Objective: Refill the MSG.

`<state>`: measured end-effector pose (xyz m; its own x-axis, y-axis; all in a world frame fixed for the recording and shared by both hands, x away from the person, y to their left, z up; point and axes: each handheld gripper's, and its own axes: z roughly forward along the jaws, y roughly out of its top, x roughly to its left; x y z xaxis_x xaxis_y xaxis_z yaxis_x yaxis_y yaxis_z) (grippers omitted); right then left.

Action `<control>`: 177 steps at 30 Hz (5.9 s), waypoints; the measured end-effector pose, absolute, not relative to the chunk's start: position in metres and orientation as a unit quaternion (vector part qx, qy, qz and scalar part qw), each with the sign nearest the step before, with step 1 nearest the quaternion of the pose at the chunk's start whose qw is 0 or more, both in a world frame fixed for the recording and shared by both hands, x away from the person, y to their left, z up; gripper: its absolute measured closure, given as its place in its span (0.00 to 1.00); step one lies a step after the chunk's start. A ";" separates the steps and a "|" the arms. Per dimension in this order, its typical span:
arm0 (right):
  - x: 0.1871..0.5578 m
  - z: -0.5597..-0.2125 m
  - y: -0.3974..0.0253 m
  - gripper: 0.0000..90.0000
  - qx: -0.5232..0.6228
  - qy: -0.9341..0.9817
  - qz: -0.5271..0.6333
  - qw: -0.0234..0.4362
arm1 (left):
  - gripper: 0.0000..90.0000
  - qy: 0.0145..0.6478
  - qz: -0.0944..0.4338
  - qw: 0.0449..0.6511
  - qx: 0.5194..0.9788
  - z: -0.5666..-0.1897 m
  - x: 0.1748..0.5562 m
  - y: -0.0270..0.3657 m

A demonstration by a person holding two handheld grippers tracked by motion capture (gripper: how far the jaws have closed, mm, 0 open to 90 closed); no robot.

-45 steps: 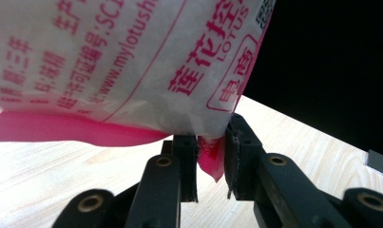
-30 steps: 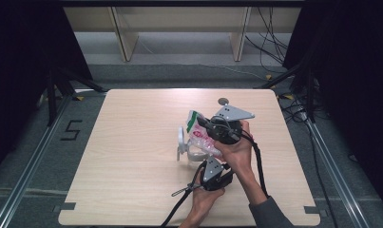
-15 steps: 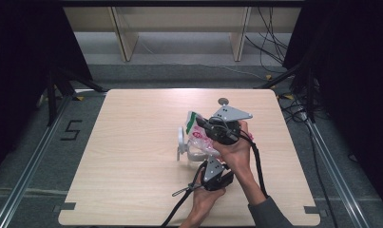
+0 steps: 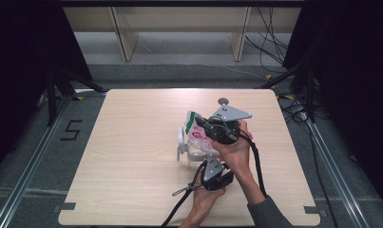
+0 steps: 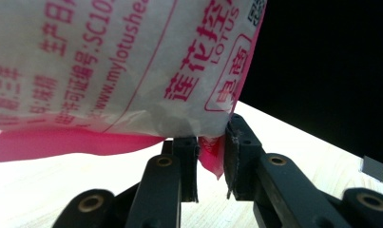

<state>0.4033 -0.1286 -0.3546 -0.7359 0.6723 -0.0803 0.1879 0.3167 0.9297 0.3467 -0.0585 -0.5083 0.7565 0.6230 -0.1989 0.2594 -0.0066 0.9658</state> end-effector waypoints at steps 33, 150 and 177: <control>0.404 -0.357 -0.125 1.00 0.278 0.778 0.514 0.231 | 0.85 0.319 0.142 0.631 0.693 -0.508 0.346 -0.060; 0.404 -0.353 -0.128 0.99 0.270 0.774 0.520 0.239 | 0.85 0.317 0.141 0.642 0.684 -0.506 0.352 -0.068; 0.403 -0.351 -0.125 0.99 0.265 0.780 0.512 0.242 | 0.84 0.322 0.143 0.640 0.683 -0.506 0.351 -0.068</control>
<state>0.4030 -0.1247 -0.3510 -0.7423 0.6616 -0.1058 0.1666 0.3351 0.9273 0.3513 -0.0677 -0.5057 0.7518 0.6229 -0.2164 0.2566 0.0259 0.9662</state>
